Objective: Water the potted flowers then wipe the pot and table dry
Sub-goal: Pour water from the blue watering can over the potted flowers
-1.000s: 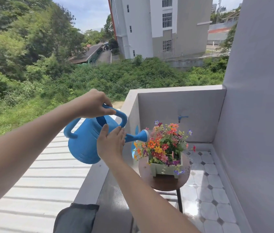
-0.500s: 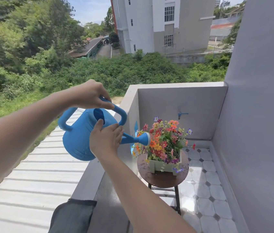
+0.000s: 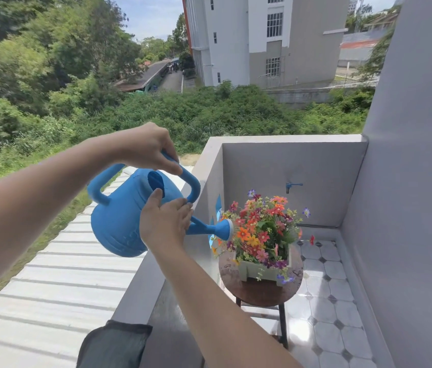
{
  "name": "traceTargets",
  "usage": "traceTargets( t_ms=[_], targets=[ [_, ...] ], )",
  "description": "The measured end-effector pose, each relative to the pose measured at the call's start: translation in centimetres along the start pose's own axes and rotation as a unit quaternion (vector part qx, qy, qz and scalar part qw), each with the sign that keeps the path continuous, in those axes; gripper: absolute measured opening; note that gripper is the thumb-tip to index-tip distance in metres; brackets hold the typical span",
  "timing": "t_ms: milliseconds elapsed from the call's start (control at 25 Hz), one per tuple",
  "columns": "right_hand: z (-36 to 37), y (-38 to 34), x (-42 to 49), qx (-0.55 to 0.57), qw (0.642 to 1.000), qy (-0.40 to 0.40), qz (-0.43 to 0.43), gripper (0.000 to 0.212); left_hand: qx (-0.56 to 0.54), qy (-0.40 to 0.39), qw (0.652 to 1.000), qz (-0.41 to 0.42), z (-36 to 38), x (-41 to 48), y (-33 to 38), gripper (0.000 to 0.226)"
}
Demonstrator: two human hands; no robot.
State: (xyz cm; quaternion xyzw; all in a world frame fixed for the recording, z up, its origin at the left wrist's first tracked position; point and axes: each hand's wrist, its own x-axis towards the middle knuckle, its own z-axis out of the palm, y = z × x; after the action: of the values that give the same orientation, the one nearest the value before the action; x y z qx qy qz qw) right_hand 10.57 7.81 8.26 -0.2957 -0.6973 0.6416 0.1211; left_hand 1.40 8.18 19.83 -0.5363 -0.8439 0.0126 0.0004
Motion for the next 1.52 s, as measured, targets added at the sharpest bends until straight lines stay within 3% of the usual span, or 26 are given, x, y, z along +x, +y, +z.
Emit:
traceTargets(
  t_ms=[360, 760, 1120, 1520],
  targets=[
    [-3.3, -0.8, 3.0, -0.027, 0.998, 0.035, -0.043, 0.071, 0.001, 0.033, 0.999, 0.008, -0.9, 3.3, 1.3, 0.027],
    [-5.2, -0.6, 3.2, -0.007, 1.0, 0.02, -0.008, 0.073, 0.001, -0.015, 1.0, 0.019, -1.2, 5.8, 2.6, 0.016],
    [-7.0, -1.9, 6.6, -0.024, 0.998, 0.03, -0.055, 0.07, 0.036, 0.03, 0.999, 0.003, -2.1, 8.3, 2.4, 0.022],
    [-6.1, -1.2, 6.7, 0.007, 1.0, -0.005, 0.007, 0.073, 0.027, -0.044, 0.999, -0.004, -1.2, 9.4, 1.7, 0.018]
  ],
)
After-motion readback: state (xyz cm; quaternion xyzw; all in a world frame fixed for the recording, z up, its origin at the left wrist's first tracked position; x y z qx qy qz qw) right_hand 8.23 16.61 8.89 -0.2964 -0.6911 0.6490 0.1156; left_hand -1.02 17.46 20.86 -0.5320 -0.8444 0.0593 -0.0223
